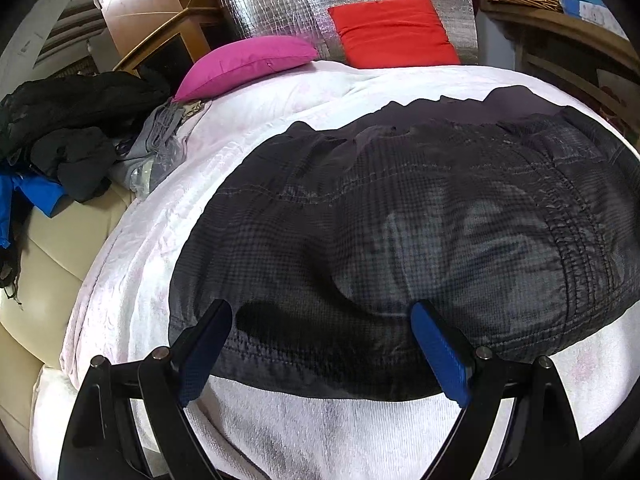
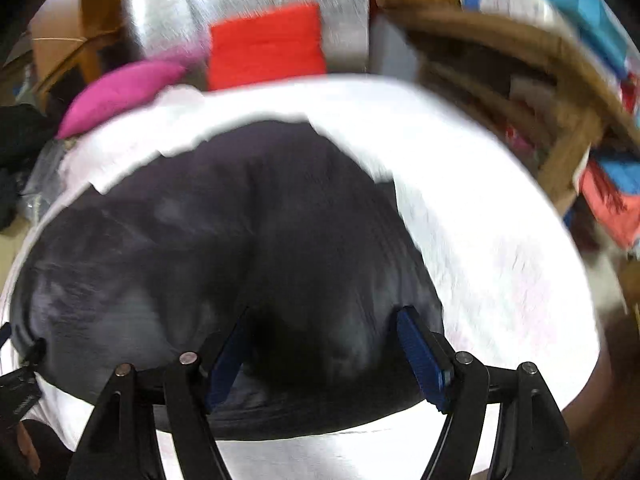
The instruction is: Fold large clothes
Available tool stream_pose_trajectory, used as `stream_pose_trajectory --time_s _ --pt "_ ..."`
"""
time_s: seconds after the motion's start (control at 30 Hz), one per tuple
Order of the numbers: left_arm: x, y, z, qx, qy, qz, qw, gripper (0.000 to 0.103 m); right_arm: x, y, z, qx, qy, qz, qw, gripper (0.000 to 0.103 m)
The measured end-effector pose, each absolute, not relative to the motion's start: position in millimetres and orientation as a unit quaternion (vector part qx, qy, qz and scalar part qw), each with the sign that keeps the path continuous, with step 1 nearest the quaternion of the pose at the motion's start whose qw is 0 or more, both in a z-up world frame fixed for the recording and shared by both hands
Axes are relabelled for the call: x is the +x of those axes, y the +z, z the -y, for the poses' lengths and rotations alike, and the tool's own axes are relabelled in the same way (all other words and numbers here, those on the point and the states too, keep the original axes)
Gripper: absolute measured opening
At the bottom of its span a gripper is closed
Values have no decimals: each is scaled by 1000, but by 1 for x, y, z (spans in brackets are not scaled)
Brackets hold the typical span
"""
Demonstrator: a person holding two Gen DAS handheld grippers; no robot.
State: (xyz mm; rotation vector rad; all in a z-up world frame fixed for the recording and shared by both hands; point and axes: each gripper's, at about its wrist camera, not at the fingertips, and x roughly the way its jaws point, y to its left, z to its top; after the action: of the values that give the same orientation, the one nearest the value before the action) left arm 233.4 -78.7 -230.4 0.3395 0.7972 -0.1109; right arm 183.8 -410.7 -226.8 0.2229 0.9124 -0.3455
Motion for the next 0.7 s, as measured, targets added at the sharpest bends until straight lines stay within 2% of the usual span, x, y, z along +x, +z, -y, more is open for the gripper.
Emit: stream_pose_trajectory --time_s 0.47,0.7 --pt "224 -225 77 171 -47 -384 906 92 165 -194 396 131 -145 -402 895 77" --pt "221 -208 51 157 -20 -364 918 92 174 -220 357 103 -116 -442 883 78"
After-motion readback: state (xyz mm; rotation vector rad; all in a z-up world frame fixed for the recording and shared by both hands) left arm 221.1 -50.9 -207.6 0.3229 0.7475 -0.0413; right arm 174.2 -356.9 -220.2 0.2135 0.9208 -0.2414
